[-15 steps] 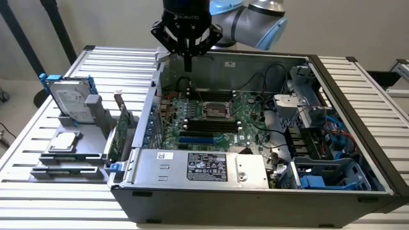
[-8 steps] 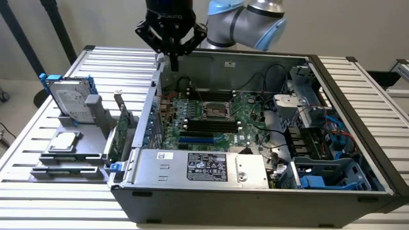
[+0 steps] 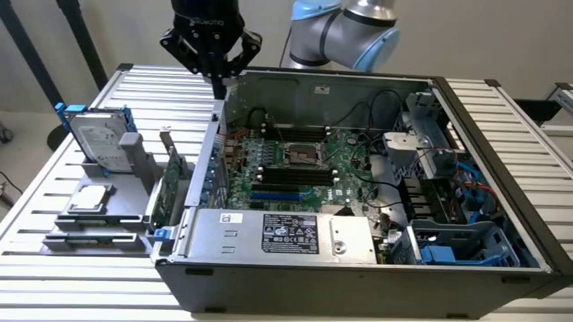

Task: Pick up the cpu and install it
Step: 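Reach for the cpu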

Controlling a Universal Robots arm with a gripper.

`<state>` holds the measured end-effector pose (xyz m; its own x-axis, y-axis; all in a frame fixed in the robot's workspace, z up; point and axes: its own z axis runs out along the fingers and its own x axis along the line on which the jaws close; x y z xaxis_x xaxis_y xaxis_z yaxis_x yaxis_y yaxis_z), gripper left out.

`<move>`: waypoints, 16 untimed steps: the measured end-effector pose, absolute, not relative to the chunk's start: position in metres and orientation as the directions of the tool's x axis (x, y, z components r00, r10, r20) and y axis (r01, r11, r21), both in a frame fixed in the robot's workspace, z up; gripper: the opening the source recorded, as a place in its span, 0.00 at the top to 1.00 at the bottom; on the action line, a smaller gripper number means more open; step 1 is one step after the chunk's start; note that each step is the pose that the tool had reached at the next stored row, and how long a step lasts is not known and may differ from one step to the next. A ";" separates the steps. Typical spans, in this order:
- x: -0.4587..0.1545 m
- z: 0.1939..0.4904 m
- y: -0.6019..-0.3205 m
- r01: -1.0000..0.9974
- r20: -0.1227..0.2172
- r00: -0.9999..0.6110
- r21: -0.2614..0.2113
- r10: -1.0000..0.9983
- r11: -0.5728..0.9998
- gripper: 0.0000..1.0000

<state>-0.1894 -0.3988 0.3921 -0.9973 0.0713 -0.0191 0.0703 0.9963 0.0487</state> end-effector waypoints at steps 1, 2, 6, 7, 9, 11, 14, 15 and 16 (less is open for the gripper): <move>-0.194 0.392 -0.399 0.070 -0.019 -0.997 0.049 0.071 0.996 0.89; -0.198 0.392 -0.399 0.070 -0.019 -0.997 0.048 0.071 0.996 0.89; -0.217 0.391 -0.399 0.070 -0.019 -0.997 0.048 0.071 0.996 0.89; -0.221 0.391 -0.399 0.070 -0.019 -0.997 0.048 0.071 0.996 0.89; -0.230 0.390 -0.399 0.070 -0.019 -0.997 0.047 0.071 0.996 0.89; -0.240 0.390 -0.399 0.070 -0.019 -0.997 0.045 0.071 0.996 0.89; -0.253 0.389 -0.399 0.070 -0.019 -0.997 0.043 0.071 0.997 0.89; -0.258 0.388 -0.399 0.070 -0.020 -0.997 0.041 0.071 0.997 0.89; -0.262 0.388 -0.399 0.070 -0.020 -0.997 0.040 0.071 0.997 0.89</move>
<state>-0.2623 -0.3988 0.3879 -0.9973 0.0710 -0.0196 0.0702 0.9967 0.0403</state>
